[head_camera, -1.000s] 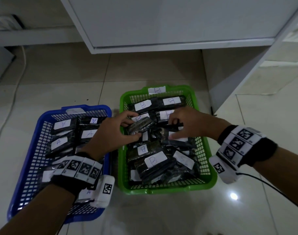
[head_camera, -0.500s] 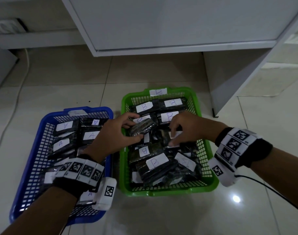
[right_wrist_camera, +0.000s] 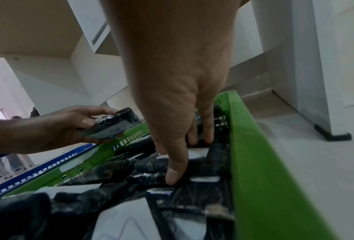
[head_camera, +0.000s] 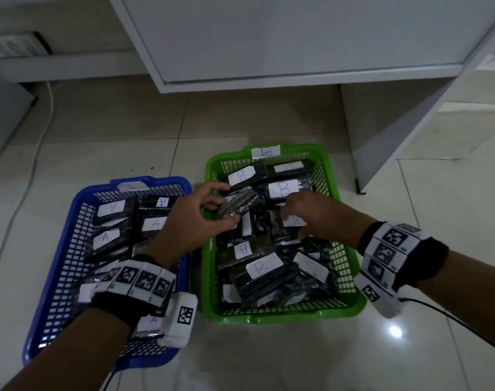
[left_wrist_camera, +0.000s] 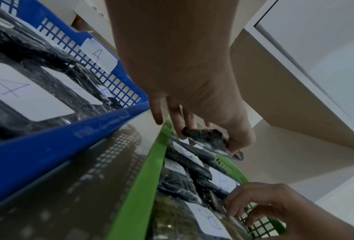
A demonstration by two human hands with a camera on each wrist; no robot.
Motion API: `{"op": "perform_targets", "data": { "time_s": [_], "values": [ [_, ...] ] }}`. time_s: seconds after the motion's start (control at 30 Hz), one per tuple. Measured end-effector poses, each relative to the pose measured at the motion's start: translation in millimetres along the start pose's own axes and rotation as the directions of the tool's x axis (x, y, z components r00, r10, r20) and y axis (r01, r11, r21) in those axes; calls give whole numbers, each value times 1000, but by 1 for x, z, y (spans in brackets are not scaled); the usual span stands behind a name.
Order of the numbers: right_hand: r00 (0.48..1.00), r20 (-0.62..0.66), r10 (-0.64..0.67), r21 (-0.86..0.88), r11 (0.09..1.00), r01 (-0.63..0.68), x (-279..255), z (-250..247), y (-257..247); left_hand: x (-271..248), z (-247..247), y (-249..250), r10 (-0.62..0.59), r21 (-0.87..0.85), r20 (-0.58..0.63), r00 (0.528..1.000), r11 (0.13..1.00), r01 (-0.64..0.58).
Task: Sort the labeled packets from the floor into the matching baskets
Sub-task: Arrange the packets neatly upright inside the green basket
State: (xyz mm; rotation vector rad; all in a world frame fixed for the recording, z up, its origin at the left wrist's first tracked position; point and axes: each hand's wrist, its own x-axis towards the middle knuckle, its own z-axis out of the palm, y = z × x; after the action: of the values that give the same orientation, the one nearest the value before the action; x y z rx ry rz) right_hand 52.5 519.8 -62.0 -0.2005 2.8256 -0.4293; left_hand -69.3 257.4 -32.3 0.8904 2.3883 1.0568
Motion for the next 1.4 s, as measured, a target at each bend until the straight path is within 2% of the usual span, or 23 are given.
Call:
{"op": "perform_targets", "data": {
  "time_s": [0.1, 0.17, 0.27, 0.33, 0.47, 0.57, 0.63, 0.73, 0.8, 0.87, 0.93, 1.0, 1.07, 1.13, 1.2, 1.27, 1.33, 1.4],
  "values": [
    [1000, 7, 0, 57, 998, 0, -3, -5, 1, -1, 1, 3, -15, 13, -8, 1000, 1000, 15],
    [997, -73, 22, 198, 980, -7, -6, -16, 2, 1, -2, 10, -25, 4, -3, 1000, 1000, 25],
    [974, -212, 78, 431, 902, 21, -5, -32, -6, 8, -9, 20, 0, 62, 26, 1000, 998, -1],
    [971, -233, 57, 457, 887, 57, -2, -37, -13, 12, -13, 24, -2, 132, 80, 997, 991, -8],
    [983, -182, 30, 353, 935, 37, -4, -41, -19, 16, -15, 16, 64, 207, 82, 995, 975, -80],
    [989, -147, 17, 212, 977, 14, -11, -39, -16, 11, -4, 14, 66, 243, 71, 995, 967, -81],
    [991, -127, 47, 181, 983, -24, -16, -35, -12, 8, 7, 16, 46, 270, 85, 995, 960, -67],
    [992, -101, 75, 154, 986, -59, -24, -33, -12, 5, 16, 16, 85, 389, 117, 989, 913, -124],
    [996, -61, 62, 169, 984, -51, -30, -35, -18, 2, 19, 14, 66, 483, 167, 984, 864, -140],
    [1000, 11, 26, 255, 967, -28, -38, -37, -29, -2, 19, 16, 41, 559, 177, 983, 818, -135],
    [995, 90, -30, 356, 934, -4, -50, -36, -39, -8, 13, 26, 90, 620, 170, 981, 764, -178],
    [983, 162, -85, 384, 923, 17, -62, -28, -50, -18, 5, 37, 143, 586, 216, 966, 772, -245],
    [979, 155, -130, 358, 931, 67, -69, -16, -60, -34, 6, 45, 68, 472, 351, 934, 848, -240],
    [981, 93, -169, 374, 919, 123, -74, -4, -65, -53, 20, 48, -5, 447, 439, 899, 868, -214],
    [987, 72, -143, 394, 913, 104, -78, -1, -64, -67, 38, 43, 29, 412, 381, 924, 890, -197],
    [994, 91, -58, 433, 901, 13, -82, -12, -57, -78, 51, 39, 81, 346, 277, 957, 921, -178],
    [993, 119, 18, 501, 862, -76, -85, -26, -44, -88, 61, 34, 93, 285, 216, 972, 946, -154],
    [990, 129, 49, 512, 852, -109, -88, -37, -33, -96, 70, 28, 106, 282, 205, 973, 946, -162]
  ]
}}
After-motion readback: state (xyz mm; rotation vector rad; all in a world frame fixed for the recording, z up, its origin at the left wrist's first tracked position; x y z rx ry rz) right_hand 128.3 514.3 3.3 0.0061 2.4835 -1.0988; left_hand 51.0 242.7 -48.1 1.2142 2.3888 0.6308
